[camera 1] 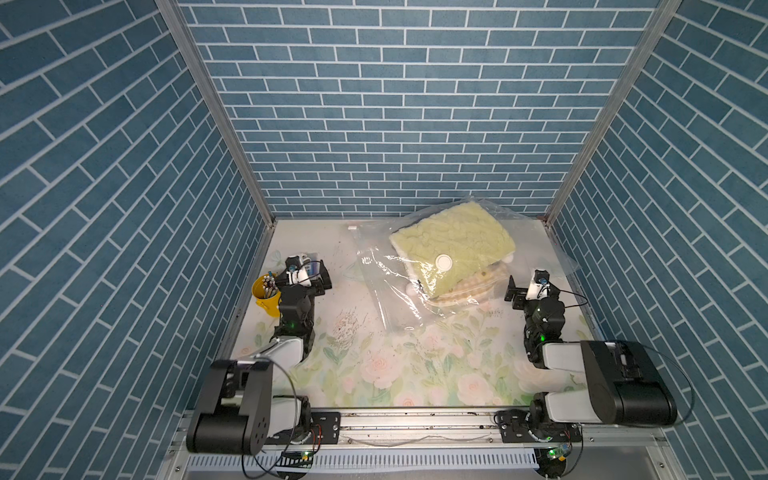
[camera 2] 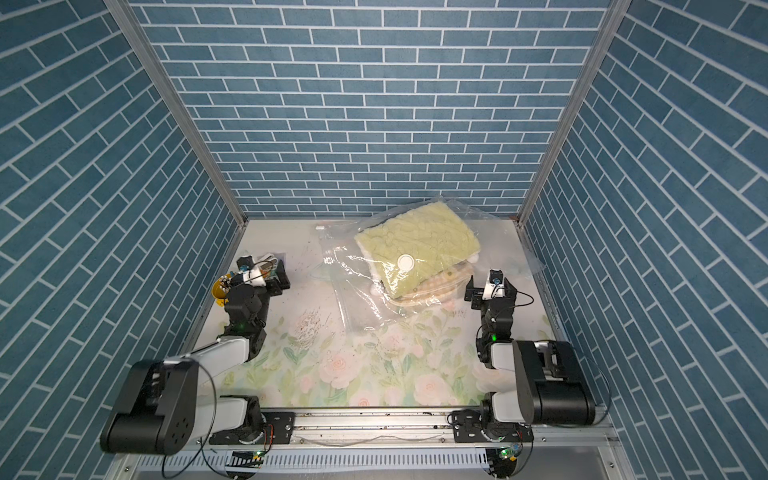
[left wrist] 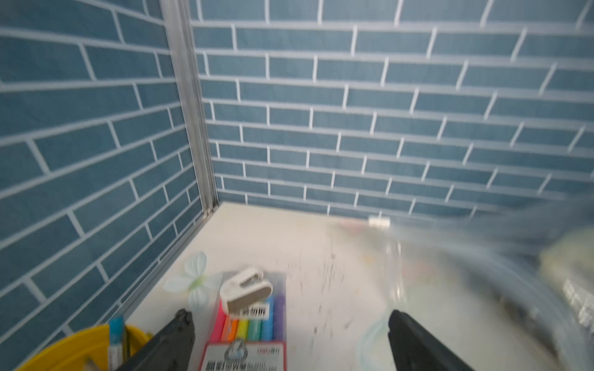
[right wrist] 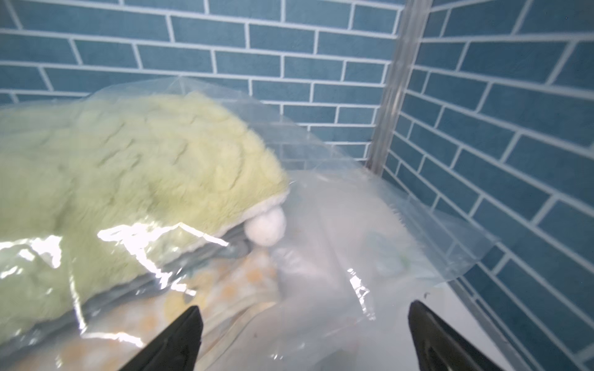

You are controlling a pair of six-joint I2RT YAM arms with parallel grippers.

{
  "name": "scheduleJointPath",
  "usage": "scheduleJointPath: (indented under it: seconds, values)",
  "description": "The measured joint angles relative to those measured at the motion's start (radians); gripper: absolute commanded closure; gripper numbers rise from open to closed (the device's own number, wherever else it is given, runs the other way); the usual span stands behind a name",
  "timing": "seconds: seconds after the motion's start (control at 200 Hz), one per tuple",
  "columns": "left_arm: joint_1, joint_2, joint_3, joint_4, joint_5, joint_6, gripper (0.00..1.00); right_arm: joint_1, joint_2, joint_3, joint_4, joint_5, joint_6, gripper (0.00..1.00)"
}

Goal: Take the blanket out of the vacuum bag
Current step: Adjust the vacuum bag at the center of the board.

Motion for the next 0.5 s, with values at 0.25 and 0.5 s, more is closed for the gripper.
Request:
scheduleJointPath:
  seconds: [0.25, 0.5]
  values:
    - [0.0, -0.137, 0.375, -0.423, -0.024, -0.354, 0.0, -0.014, -0.267, 0.144, -0.356, 0.103, 0.391, 0.16]
    - [-0.015, -0.081, 0.317, -0.557, 0.175, -0.459, 0.11, -0.032, -0.206, 0.181, -0.613, -0.024, 0.482, 0.42]
